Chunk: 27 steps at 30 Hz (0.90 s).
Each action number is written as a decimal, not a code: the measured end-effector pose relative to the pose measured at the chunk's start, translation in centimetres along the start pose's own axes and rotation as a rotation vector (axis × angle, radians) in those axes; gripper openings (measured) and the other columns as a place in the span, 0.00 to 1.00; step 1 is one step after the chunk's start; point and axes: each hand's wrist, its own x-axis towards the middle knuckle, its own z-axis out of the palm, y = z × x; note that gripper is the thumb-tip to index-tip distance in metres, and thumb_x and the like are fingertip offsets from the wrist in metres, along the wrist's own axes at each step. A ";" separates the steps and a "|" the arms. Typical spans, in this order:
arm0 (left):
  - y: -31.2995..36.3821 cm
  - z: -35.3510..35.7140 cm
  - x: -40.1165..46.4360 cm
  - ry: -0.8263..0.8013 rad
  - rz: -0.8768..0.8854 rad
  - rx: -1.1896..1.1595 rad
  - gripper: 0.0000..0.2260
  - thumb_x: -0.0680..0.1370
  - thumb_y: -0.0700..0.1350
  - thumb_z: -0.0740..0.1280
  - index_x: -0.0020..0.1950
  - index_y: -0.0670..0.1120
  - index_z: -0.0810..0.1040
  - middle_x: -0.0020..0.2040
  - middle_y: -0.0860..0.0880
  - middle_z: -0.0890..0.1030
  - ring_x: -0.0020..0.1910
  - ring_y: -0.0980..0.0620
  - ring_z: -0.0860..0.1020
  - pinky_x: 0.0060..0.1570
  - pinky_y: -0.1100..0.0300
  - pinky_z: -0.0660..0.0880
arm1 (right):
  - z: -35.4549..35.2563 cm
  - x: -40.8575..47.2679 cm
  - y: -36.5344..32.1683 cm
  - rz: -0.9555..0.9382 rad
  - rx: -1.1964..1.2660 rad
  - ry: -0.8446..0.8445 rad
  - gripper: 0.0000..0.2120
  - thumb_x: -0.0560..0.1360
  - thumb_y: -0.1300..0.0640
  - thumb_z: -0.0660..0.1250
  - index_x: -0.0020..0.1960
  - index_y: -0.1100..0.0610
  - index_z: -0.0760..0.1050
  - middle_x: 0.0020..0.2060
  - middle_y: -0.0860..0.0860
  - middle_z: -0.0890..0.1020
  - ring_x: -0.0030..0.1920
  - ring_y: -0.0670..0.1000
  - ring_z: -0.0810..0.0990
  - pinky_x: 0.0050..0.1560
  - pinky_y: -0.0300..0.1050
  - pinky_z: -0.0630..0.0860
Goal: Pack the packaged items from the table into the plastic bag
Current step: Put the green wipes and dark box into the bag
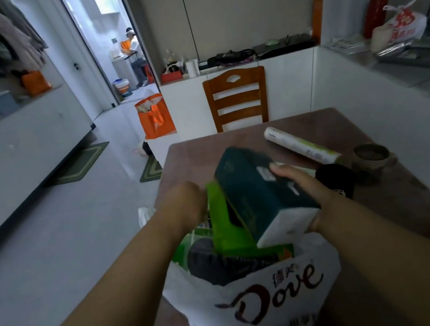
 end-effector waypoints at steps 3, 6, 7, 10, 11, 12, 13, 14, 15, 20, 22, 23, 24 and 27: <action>-1.5 -1.9 -1.8 0.315 0.133 0.288 0.14 0.80 0.42 0.57 0.58 0.41 0.79 0.55 0.41 0.81 0.53 0.41 0.77 0.51 0.55 0.74 | 0.6 -0.3 2.3 0.208 -0.295 0.114 0.14 0.63 0.52 0.76 0.44 0.60 0.84 0.37 0.59 0.86 0.35 0.58 0.85 0.36 0.48 0.82; -3.4 -1.6 -3.3 0.518 0.028 0.286 0.19 0.78 0.52 0.61 0.67 0.46 0.72 0.59 0.38 0.74 0.59 0.39 0.71 0.58 0.50 0.69 | 0.8 -0.3 4.1 0.311 -0.414 0.139 0.14 0.66 0.50 0.74 0.45 0.59 0.83 0.39 0.58 0.86 0.34 0.56 0.85 0.35 0.45 0.82; -3.9 -1.3 -3.9 0.510 -0.072 0.270 0.27 0.75 0.57 0.64 0.70 0.47 0.67 0.63 0.38 0.71 0.63 0.37 0.68 0.60 0.47 0.68 | 0.9 -0.4 4.3 0.323 -0.420 0.150 0.16 0.65 0.49 0.74 0.47 0.59 0.83 0.41 0.59 0.86 0.36 0.56 0.85 0.38 0.46 0.82; -5.1 -0.3 -4.5 0.329 -0.271 0.160 0.41 0.69 0.62 0.71 0.71 0.39 0.59 0.66 0.35 0.70 0.64 0.36 0.70 0.59 0.47 0.71 | 1.3 -0.2 4.5 0.329 -0.435 0.182 0.19 0.66 0.48 0.74 0.52 0.59 0.82 0.46 0.60 0.86 0.39 0.57 0.84 0.44 0.48 0.80; -5.5 0.0 -4.4 0.269 -0.292 0.095 0.38 0.70 0.57 0.72 0.68 0.37 0.60 0.63 0.35 0.73 0.60 0.37 0.74 0.54 0.49 0.73 | 1.5 -0.2 4.5 0.326 -0.428 0.191 0.18 0.67 0.49 0.74 0.51 0.59 0.82 0.46 0.60 0.86 0.39 0.57 0.85 0.44 0.48 0.80; -5.8 0.2 -4.3 0.229 -0.287 0.033 0.32 0.72 0.51 0.72 0.66 0.36 0.62 0.60 0.35 0.76 0.56 0.38 0.77 0.49 0.52 0.75 | 1.9 -0.2 4.5 0.322 -0.417 0.206 0.16 0.67 0.49 0.74 0.50 0.59 0.82 0.45 0.60 0.86 0.38 0.57 0.85 0.43 0.48 0.81; -6.0 0.2 -4.3 0.222 -0.272 -0.045 0.26 0.73 0.45 0.71 0.64 0.36 0.63 0.56 0.36 0.78 0.51 0.38 0.79 0.45 0.54 0.77 | 2.3 -0.2 4.4 0.318 -0.413 0.232 0.15 0.67 0.49 0.73 0.49 0.59 0.82 0.43 0.60 0.86 0.37 0.57 0.85 0.41 0.48 0.82; -6.1 0.2 -4.2 0.236 -0.268 -0.158 0.22 0.74 0.40 0.69 0.64 0.36 0.64 0.52 0.36 0.80 0.46 0.40 0.81 0.43 0.53 0.79 | 2.6 0.0 4.2 0.310 -0.421 0.275 0.15 0.67 0.50 0.73 0.48 0.59 0.82 0.41 0.59 0.87 0.36 0.57 0.85 0.40 0.47 0.82; -6.0 0.2 -4.3 0.242 -0.266 -0.308 0.21 0.75 0.37 0.67 0.66 0.37 0.65 0.47 0.37 0.81 0.41 0.42 0.82 0.38 0.53 0.81 | 3.1 0.3 4.1 0.293 -0.443 0.334 0.14 0.68 0.49 0.71 0.48 0.58 0.81 0.39 0.59 0.87 0.36 0.57 0.85 0.39 0.46 0.82; -3.5 -1.4 -4.9 0.223 -0.217 -0.823 0.21 0.77 0.37 0.66 0.69 0.47 0.70 0.45 0.44 0.83 0.25 0.57 0.80 0.23 0.67 0.74 | 7.6 4.3 6.6 0.160 -0.890 0.637 0.27 0.73 0.41 0.61 0.64 0.58 0.72 0.59 0.59 0.77 0.56 0.59 0.78 0.61 0.49 0.73; -2.5 -2.1 -5.0 0.202 -0.208 -0.896 0.20 0.76 0.35 0.65 0.67 0.48 0.72 0.51 0.44 0.83 0.30 0.54 0.82 0.26 0.66 0.76 | 9.1 5.3 8.6 0.086 -1.082 0.622 0.30 0.75 0.37 0.57 0.68 0.57 0.68 0.62 0.58 0.74 0.57 0.58 0.76 0.57 0.48 0.73; -2.3 -2.2 -5.0 0.201 -0.208 -0.906 0.20 0.77 0.34 0.65 0.67 0.48 0.73 0.53 0.45 0.82 0.33 0.53 0.83 0.25 0.67 0.76 | 9.0 5.2 9.1 0.006 -1.205 0.623 0.29 0.77 0.37 0.55 0.67 0.58 0.69 0.61 0.58 0.74 0.57 0.58 0.75 0.57 0.49 0.73; -2.3 -2.4 -5.0 0.204 -0.206 -0.899 0.19 0.77 0.33 0.63 0.67 0.47 0.73 0.54 0.45 0.81 0.35 0.53 0.83 0.24 0.68 0.76 | 8.2 4.6 9.0 -0.103 -1.375 0.659 0.27 0.77 0.39 0.54 0.65 0.58 0.69 0.62 0.59 0.74 0.59 0.58 0.74 0.59 0.51 0.72; -2.9 -2.5 -5.0 0.214 -0.114 -0.820 0.19 0.78 0.32 0.62 0.68 0.44 0.72 0.53 0.47 0.79 0.34 0.56 0.81 0.24 0.69 0.74 | 2.6 3.1 6.6 -0.218 -1.833 0.880 0.33 0.74 0.42 0.62 0.73 0.58 0.59 0.71 0.60 0.65 0.71 0.60 0.62 0.70 0.56 0.60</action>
